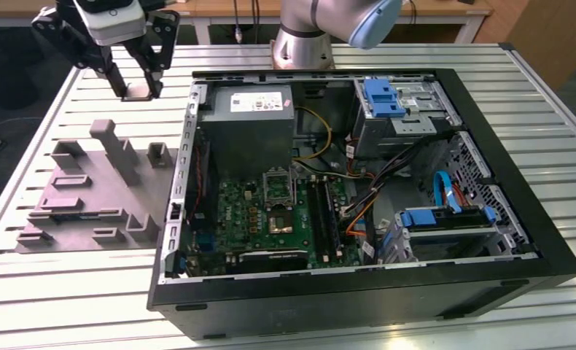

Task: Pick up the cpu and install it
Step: 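Pick up the cpu and move it towards the insertion slot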

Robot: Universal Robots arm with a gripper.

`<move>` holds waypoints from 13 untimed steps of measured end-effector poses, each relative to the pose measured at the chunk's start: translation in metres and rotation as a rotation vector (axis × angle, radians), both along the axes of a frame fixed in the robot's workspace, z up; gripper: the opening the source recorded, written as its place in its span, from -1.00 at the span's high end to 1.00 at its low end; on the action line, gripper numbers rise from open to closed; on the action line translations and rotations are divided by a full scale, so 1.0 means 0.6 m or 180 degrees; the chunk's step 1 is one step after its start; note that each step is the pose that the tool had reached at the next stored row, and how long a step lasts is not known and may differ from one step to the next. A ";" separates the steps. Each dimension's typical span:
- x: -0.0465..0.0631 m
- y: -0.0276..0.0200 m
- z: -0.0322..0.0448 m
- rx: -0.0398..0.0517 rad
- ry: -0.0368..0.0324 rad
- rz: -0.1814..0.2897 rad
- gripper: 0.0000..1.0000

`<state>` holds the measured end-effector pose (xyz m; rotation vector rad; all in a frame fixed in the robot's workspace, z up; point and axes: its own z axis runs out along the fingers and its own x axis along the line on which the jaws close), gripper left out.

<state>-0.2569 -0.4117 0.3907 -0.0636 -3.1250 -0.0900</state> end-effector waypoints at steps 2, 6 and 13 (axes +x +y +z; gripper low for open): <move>0.001 0.0000 0.000 0.0000 0.0000 0.0000 0.07; 0.005 0.0000 0.000 0.0000 0.0000 0.0000 0.07; 0.009 0.0000 -0.001 0.0000 0.0000 0.0000 0.07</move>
